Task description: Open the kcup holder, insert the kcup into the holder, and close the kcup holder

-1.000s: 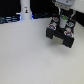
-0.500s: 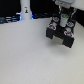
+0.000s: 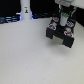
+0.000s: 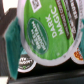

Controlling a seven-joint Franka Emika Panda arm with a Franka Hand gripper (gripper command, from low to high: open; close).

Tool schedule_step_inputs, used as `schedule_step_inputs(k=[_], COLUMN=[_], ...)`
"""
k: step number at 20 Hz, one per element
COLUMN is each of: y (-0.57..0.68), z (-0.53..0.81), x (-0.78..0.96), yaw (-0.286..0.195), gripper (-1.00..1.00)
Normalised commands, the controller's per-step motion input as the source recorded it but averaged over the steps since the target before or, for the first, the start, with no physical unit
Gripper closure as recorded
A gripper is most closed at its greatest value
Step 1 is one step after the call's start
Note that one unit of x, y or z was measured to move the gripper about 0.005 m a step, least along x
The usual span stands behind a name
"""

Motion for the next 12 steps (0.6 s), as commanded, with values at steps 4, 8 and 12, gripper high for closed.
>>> schedule_step_inputs(k=[4, 8, 12], y=[0.00, -0.02, -0.05], z=[-0.12, -0.16, -0.14], x=[-0.05, -0.17, -0.17], yaw=[0.000, -0.001, -0.002], gripper=[1.00, 1.00, 1.00])
